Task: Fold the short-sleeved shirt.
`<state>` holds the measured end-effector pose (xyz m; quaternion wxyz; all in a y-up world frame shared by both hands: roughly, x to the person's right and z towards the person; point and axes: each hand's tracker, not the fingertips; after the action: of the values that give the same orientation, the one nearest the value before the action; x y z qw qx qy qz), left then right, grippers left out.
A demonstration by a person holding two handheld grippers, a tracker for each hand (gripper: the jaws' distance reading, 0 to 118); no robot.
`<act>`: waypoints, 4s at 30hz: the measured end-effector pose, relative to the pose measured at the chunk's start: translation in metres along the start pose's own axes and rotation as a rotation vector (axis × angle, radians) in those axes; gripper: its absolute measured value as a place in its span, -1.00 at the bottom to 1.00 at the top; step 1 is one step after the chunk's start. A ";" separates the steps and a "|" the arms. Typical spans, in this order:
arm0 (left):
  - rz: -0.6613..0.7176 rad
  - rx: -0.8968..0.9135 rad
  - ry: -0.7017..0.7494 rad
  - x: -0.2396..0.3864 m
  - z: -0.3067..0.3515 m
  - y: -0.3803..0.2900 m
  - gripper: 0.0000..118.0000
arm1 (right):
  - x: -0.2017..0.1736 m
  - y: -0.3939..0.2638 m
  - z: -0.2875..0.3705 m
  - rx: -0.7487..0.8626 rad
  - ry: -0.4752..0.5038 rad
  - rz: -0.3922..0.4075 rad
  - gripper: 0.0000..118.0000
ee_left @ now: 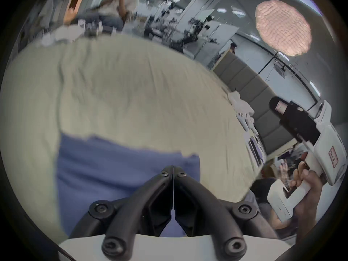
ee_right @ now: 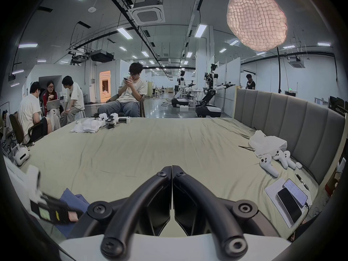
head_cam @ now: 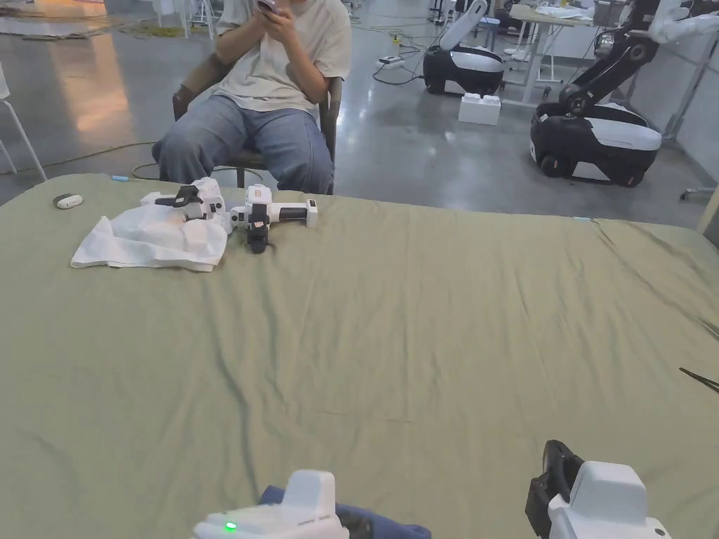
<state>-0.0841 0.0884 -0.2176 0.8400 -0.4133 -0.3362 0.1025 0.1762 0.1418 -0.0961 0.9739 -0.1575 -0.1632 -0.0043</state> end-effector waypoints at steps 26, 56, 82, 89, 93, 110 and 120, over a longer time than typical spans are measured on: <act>-0.318 0.771 0.628 -0.044 0.156 0.045 -0.99 | -0.041 0.072 0.015 0.185 0.032 -0.003 -1.00; 0.196 0.004 -0.057 -0.155 0.065 -0.003 0.30 | -0.102 -0.123 -0.037 -0.385 0.185 0.034 -1.00; 0.482 -0.178 -0.515 -0.193 -0.018 -0.034 -0.67 | -0.097 -0.125 -0.037 -0.373 0.211 0.035 -1.00; 0.517 -0.107 -0.510 -0.187 0.033 -0.023 -0.68 | -0.103 -0.098 -0.030 -0.304 0.231 0.079 -1.00; 0.549 -0.062 -0.467 -0.208 0.085 0.004 -0.68 | -0.095 -0.059 -0.029 -0.203 0.223 0.090 -1.00; 0.577 0.034 -0.066 -0.349 0.282 0.091 -0.68 | -0.004 0.059 -0.029 0.049 0.022 0.055 -1.00; 0.595 -0.066 0.295 -0.373 0.284 0.075 -0.26 | 0.002 0.045 -0.026 0.012 -0.002 0.043 -1.00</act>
<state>-0.5417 0.1460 -0.3308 0.7989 -0.5308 -0.0788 0.2716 0.1887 0.1769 -0.1328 0.9746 -0.1549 -0.1606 0.0179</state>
